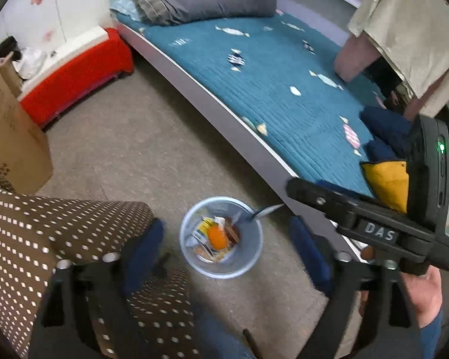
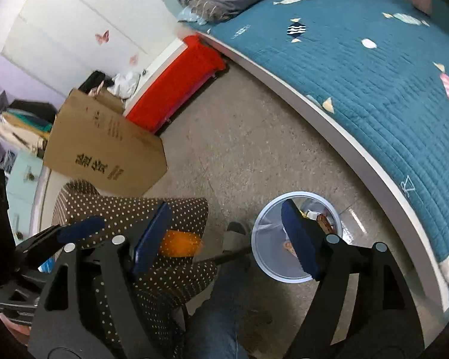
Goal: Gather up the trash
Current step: 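Carry the orange cap and blue tube over the bucket and release both, then move both open tools back to the table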
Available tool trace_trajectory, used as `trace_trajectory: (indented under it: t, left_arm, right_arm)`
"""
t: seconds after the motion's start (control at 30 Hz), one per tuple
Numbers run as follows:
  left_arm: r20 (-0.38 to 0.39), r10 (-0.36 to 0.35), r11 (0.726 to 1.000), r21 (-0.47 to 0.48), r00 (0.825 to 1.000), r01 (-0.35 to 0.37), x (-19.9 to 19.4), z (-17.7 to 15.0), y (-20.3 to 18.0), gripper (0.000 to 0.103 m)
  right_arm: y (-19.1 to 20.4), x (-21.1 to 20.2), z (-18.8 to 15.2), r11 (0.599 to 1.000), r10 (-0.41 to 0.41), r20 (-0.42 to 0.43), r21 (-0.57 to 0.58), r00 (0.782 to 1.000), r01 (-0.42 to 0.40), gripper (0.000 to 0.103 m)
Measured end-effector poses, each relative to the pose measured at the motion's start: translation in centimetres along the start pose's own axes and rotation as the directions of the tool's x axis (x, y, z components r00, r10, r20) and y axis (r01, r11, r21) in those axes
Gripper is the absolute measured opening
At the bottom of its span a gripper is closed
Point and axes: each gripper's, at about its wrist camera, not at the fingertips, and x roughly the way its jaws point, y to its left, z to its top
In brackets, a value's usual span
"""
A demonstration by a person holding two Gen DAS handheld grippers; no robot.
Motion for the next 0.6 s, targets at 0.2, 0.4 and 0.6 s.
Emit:
trace_trajectory:
  t: [0.2,0.4,0.6]
  left_arm:
    - [0.035,0.025,0.999,-0.028,0.999,-0.024,-1.3,-0.2,0.8,0.087]
    - [0.123,0.101,0.995,-0.031,0.987,-0.098,-5.1,-1.2,0.6,0.090]
    - [0.246,0.135,0.991,-0.055,0.960,-0.125,-10.6,-2.6,0.8,0.093]
  right_arm:
    - [-0.6,-1.6,-0.4,0.999,-0.045,0.026,0.016,0.999,0.044,0.095]
    - [0.9,-3.9,-1.4,0.998,-0.063,0.066,0.007,0.996,0.062,0.097]
    - [4.7,-6.9,-2.1,0.998,-0.054,0.123,-0.036,0.991,0.059,0.097]
